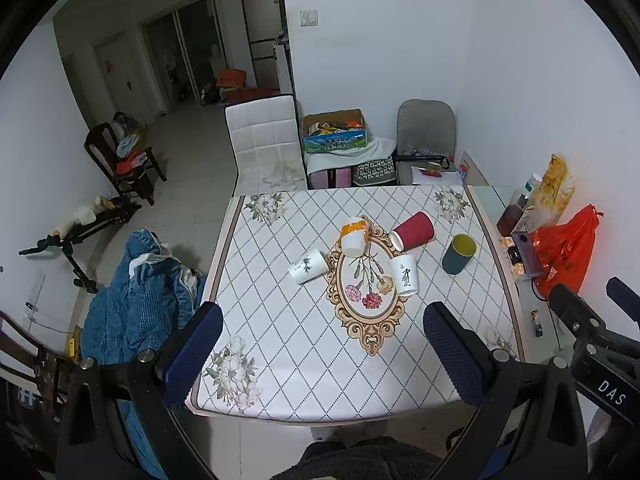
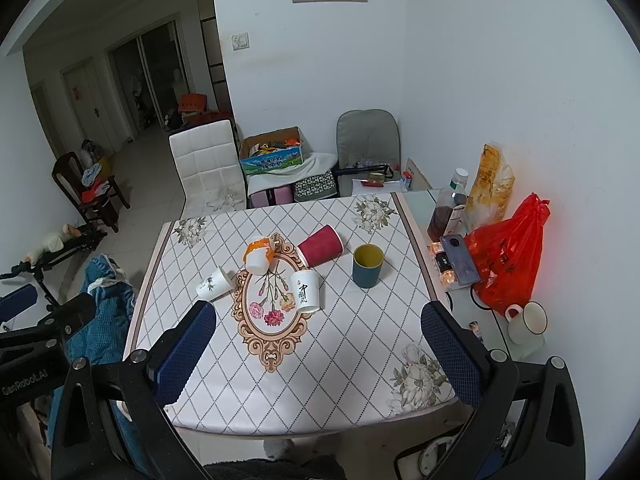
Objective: Flip cup upside down
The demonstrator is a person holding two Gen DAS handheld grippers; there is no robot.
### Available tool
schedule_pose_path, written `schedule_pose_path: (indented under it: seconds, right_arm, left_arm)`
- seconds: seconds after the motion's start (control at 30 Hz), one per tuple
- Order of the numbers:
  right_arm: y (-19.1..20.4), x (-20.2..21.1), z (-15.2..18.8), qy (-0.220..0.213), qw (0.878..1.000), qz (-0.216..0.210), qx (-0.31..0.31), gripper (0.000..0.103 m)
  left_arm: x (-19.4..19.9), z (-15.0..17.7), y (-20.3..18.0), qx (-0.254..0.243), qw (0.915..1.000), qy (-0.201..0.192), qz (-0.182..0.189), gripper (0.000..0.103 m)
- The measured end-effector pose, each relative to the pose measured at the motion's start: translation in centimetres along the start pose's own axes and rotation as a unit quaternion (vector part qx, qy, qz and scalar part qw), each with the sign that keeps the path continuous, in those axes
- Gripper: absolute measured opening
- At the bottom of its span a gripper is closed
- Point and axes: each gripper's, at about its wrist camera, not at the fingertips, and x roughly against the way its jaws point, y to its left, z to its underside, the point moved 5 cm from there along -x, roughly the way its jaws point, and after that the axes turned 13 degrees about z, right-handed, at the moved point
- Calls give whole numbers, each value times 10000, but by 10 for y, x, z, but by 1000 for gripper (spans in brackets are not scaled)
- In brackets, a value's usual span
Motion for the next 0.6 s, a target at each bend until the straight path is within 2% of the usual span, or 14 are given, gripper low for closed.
schedule_pose_path:
  seconds: [0.6]
  right_arm:
    - [-2, 7, -8, -16, 10000, -4, -18, 103]
  left_arm:
    - [2, -3, 0, 4, 10000, -19, 6, 103]
